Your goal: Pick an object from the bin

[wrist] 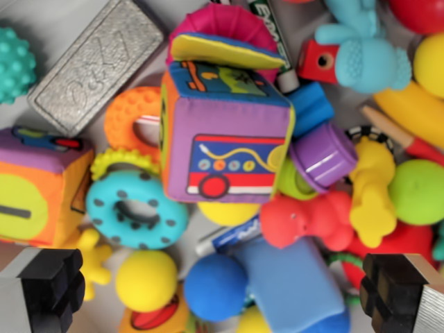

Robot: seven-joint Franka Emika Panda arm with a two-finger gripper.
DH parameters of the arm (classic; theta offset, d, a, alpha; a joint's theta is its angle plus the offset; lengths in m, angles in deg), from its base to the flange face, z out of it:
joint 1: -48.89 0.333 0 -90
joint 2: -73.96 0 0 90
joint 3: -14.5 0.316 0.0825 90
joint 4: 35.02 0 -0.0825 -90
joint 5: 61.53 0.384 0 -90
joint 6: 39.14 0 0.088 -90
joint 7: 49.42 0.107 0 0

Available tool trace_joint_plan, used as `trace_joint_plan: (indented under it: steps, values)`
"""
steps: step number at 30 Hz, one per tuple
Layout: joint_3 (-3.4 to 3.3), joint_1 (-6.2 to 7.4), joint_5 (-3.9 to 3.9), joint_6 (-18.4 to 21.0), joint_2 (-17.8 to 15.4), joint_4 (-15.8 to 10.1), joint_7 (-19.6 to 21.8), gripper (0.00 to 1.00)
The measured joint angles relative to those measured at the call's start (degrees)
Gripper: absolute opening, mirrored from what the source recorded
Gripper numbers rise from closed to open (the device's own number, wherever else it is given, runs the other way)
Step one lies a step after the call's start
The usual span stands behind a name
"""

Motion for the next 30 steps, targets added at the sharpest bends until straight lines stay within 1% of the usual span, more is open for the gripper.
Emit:
trace_joint_plan:
  steps: [2, 5, 17, 30]
  values:
    - [0.03, 0.38, 0.01, -1.3, -0.1, -1.1, 3.5, 1.00]
    - [0.06, 0.64, 0.01, -2.6, 0.1, -2.0, 5.0, 1.00]
    - [0.04, 0.59, 0.01, -9.3, 5.0, -3.9, 5.4, 1.00]
    - [0.03, 0.59, 0.01, -15.4, 10.3, -4.7, 5.5, 1.00]
